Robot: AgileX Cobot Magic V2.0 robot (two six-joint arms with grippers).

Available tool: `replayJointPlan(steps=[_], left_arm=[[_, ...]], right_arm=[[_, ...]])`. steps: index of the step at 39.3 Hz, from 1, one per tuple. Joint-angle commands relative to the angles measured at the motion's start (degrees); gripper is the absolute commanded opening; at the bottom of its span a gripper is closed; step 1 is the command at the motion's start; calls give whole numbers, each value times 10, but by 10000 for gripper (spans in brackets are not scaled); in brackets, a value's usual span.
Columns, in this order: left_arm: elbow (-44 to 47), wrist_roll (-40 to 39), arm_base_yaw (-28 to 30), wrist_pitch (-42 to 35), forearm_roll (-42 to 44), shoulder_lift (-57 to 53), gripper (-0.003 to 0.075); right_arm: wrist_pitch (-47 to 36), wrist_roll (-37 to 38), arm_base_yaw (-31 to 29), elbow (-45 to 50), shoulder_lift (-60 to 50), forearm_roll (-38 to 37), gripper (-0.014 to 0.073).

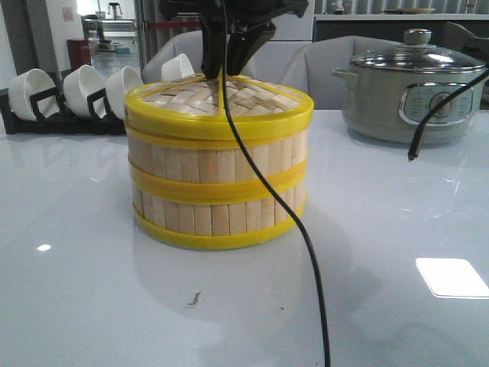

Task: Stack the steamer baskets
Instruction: 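Lower the lid onto the top basket and open the right gripper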

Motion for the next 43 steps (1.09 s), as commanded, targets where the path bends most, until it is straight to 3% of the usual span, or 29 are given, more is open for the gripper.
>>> replayJointPlan(steps=[1, 30, 33, 39, 43], left_arm=[[-16, -7, 1, -48, 1, 4, 103], [-16, -7, 1, -48, 1, 4, 103], [-16, -7, 1, -48, 1, 4, 103], [-16, -7, 1, -48, 1, 4, 103], [-16, -7, 1, -48, 1, 4, 103]], right_arm=[[-35, -1, -3, -20, -36, -4, 24], [-44, -1, -3, -20, -28, 8, 41], [-41, -1, -3, -20, -29, 11, 103], [-35, -1, -3, -20, -31, 23, 359], [-30, -1, -3, -20, -38, 22, 409]])
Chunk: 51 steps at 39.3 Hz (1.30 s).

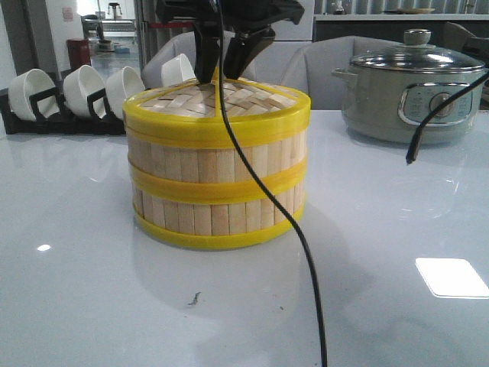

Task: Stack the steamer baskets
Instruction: 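Lower the lid onto the top basket and open the right gripper, then raise the right gripper away from the lidded stack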

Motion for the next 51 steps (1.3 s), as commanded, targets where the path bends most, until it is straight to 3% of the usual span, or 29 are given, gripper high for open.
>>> replayJointPlan(steps=[1, 17, 22, 36, 44, 51], left_arm=[[-16, -7, 1, -48, 1, 4, 103], [-16, -7, 1, -48, 1, 4, 103], [-16, -7, 1, -48, 1, 4, 103], [-16, -7, 1, -48, 1, 4, 103], [-16, -7, 1, -48, 1, 4, 103], [-16, -7, 1, -48, 1, 4, 103]], right_arm=[[-21, -1, -3, -20, -49, 5, 403], [-62, -1, -40, 28, -190, -22, 395], [-126, -1, -64, 121, -281, -22, 395], [-342, -1, -188, 510, -606, -21, 395], [-394, -1, -288, 709, -802, -21, 395], [-382, -1, -343, 812, -934, -21, 395]])
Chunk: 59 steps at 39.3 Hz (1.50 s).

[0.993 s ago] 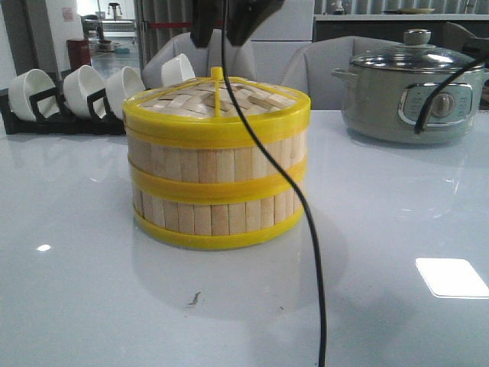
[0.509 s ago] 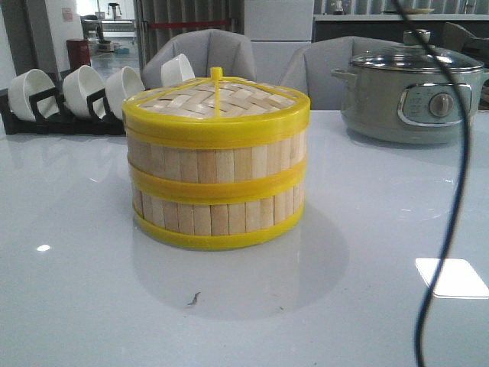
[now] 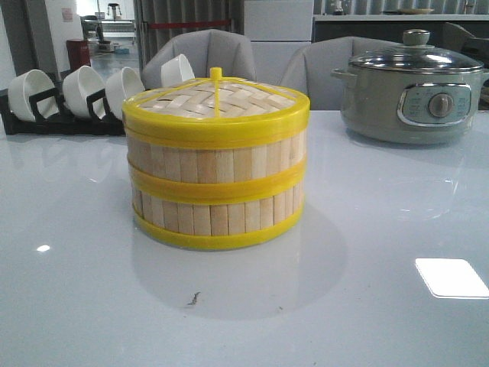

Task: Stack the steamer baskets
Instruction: 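Raise the right gripper away from the lidded stack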

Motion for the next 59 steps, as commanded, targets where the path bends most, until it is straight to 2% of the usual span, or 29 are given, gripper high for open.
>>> replayJointPlan(steps=[1, 15, 31, 35, 40, 41, 43, 59], left_arm=[[-16, -7, 1, -48, 1, 4, 103], [-16, -7, 1, -48, 1, 4, 103], [-16, -7, 1, -48, 1, 4, 103], [-16, -7, 1, -48, 1, 4, 103], [-16, -7, 1, -48, 1, 4, 103], [-16, -7, 1, -48, 1, 4, 103], [-16, -7, 1, -48, 1, 4, 103], [-16, -7, 1, -48, 1, 4, 103]], right_arm=[[-41, -1, -20, 27, -50, -6, 395], [-31, -1, -29, 137, -122, -2, 393], [-72, -1, -29, 186, -129, -2, 391], [-74, -1, -29, 186, -129, -2, 302], [-72, -1, -29, 186, -129, -2, 21], [-72, -1, -29, 186, -129, -1, 8], [-72, -1, -29, 186, -129, -1, 43], [-42, -1, -29, 186, -129, -1, 37]])
